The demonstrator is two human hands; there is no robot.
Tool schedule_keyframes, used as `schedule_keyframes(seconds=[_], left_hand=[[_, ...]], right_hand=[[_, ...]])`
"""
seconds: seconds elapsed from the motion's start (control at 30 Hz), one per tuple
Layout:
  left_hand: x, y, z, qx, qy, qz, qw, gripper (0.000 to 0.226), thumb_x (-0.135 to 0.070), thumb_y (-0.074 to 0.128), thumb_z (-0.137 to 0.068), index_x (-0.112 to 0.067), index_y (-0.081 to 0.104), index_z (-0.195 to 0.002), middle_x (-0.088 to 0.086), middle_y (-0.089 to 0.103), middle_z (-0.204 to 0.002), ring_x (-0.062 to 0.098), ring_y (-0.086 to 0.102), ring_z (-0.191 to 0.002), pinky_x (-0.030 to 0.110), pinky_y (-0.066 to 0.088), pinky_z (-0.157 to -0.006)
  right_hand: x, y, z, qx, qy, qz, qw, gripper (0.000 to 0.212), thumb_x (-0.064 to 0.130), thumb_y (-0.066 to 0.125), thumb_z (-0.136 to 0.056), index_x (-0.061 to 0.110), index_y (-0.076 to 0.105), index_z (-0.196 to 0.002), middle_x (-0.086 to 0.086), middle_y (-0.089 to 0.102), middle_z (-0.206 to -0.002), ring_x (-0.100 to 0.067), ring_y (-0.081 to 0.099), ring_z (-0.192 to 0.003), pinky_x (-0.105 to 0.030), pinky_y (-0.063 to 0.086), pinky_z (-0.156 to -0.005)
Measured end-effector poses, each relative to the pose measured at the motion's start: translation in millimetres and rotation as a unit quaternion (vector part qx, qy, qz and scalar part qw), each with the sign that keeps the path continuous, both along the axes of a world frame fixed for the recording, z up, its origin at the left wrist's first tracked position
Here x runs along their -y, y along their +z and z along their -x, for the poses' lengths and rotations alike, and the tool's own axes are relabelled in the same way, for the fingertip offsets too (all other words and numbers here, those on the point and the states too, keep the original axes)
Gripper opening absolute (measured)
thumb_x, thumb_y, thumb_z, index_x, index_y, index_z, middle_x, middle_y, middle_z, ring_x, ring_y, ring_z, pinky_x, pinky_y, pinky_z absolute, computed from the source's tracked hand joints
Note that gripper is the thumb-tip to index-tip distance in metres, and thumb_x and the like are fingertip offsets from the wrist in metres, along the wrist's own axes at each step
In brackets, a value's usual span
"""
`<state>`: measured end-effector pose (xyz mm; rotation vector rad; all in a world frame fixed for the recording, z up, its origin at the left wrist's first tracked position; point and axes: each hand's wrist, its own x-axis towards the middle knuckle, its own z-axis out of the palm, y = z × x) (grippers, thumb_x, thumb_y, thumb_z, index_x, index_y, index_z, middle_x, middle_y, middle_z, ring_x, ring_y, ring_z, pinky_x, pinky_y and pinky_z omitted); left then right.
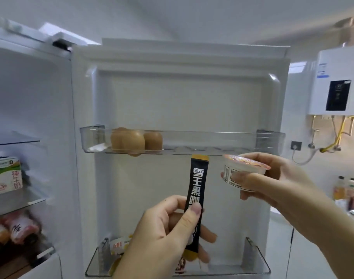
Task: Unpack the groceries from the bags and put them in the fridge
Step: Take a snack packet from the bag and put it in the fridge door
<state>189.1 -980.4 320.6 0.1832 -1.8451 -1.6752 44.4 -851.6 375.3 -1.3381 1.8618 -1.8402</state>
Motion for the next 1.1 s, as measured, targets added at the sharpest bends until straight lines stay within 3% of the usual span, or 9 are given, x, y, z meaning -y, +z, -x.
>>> schedule_keyframes(seconds=[0.17, 0.27, 0.4, 0.53, 0.67, 0.73, 0.87, 1.0, 1.1], left_hand=[[8, 32, 0, -0.040, -0.009, 0.018, 0.999, 0.038, -0.040, 0.055, -0.071, -0.008, 0.061, -0.090, 0.010, 0.073, -0.066, 0.021, 0.063, -0.047, 0.022, 0.046, -0.044], [14, 43, 7, -0.048, -0.007, 0.025, 0.999, 0.028, -0.034, 0.054, -0.085, -0.008, 0.060, -0.093, 0.008, 0.073, -0.068, 0.019, 0.064, -0.049, 0.022, 0.047, -0.044], [20, 51, 15, -0.042, -0.012, 0.037, 0.998, 0.022, -0.031, 0.052, -0.092, -0.010, 0.061, -0.093, 0.005, 0.074, -0.070, 0.016, 0.065, -0.051, 0.021, 0.047, -0.045], [26, 53, 16, -0.040, -0.020, 0.041, 0.998, 0.022, -0.030, 0.052, -0.093, -0.009, 0.060, -0.094, 0.006, 0.074, -0.072, 0.017, 0.065, -0.051, 0.022, 0.048, -0.046], [35, 53, 16, -0.046, -0.015, 0.040, 0.998, 0.022, -0.030, 0.053, -0.091, -0.010, 0.061, -0.095, 0.005, 0.074, -0.071, 0.018, 0.067, -0.052, 0.023, 0.050, -0.045], [38, 53, 17, -0.047, -0.014, 0.039, 0.998, 0.022, -0.030, 0.053, -0.090, -0.011, 0.062, -0.096, 0.006, 0.074, -0.071, 0.019, 0.067, -0.053, 0.023, 0.050, -0.045], [40, 56, 18, -0.055, -0.015, 0.044, 0.997, 0.022, -0.030, 0.053, -0.090, -0.011, 0.062, -0.098, 0.005, 0.074, -0.072, 0.018, 0.069, -0.056, 0.024, 0.053, -0.048], [42, 58, 20, -0.057, -0.022, 0.051, 0.997, 0.022, -0.031, 0.053, -0.090, -0.012, 0.062, -0.099, 0.005, 0.075, -0.074, 0.017, 0.069, -0.058, 0.024, 0.054, -0.049], [43, 59, 22, -0.060, -0.022, 0.053, 0.997, 0.022, -0.031, 0.053, -0.091, -0.012, 0.061, -0.098, 0.004, 0.075, -0.073, 0.017, 0.069, -0.057, 0.024, 0.054, -0.048]], right_hand=[[-5, 52, -9, -0.052, -0.032, 0.029, 0.998, 0.050, 0.025, 0.093, -0.048, 0.019, 0.074, -0.094, -0.005, 0.073, -0.082, -0.017, 0.063, -0.065, -0.025, 0.059, -0.063], [2, 84, 5, -0.081, -0.102, 0.024, 0.991, 0.053, 0.042, 0.078, -0.049, 0.017, 0.070, -0.096, -0.004, 0.070, -0.084, -0.014, 0.064, -0.074, -0.027, 0.059, -0.071], [24, 110, 44, -0.178, -0.204, -0.100, 0.957, 0.053, 0.056, 0.075, -0.064, 0.009, 0.074, -0.089, -0.005, 0.063, -0.080, -0.014, 0.058, -0.078, -0.029, 0.052, -0.072], [47, 116, 76, -0.208, -0.255, -0.214, 0.920, 0.041, 0.040, 0.073, -0.073, 0.001, 0.074, -0.084, -0.004, 0.056, -0.068, -0.017, 0.053, -0.064, -0.028, 0.049, -0.063], [61, 124, 85, -0.204, -0.241, -0.355, 0.880, 0.047, 0.037, 0.076, -0.060, -0.001, 0.068, -0.087, -0.006, 0.050, -0.069, -0.021, 0.056, -0.061, -0.033, 0.057, -0.076], [67, 128, 85, -0.209, -0.242, -0.406, 0.856, 0.027, 0.023, 0.074, -0.071, 0.004, 0.056, -0.074, -0.005, 0.042, -0.064, -0.020, 0.049, -0.059, -0.031, 0.057, -0.078], [74, 132, 84, -0.244, -0.248, -0.465, 0.814, 0.028, 0.019, 0.072, -0.080, 0.008, 0.052, -0.063, -0.002, 0.046, -0.055, -0.018, 0.049, -0.054, -0.031, 0.057, -0.080], [79, 130, 84, -0.306, -0.275, -0.493, 0.767, 0.034, 0.025, 0.077, -0.074, 0.009, 0.054, -0.054, 0.002, 0.048, -0.040, -0.017, 0.046, -0.041, -0.023, 0.046, -0.052], [80, 127, 86, -0.331, -0.277, -0.505, 0.747, 0.034, 0.024, 0.080, -0.069, 0.009, 0.054, -0.055, -0.001, 0.049, -0.045, -0.019, 0.046, -0.042, -0.020, 0.043, -0.049]])
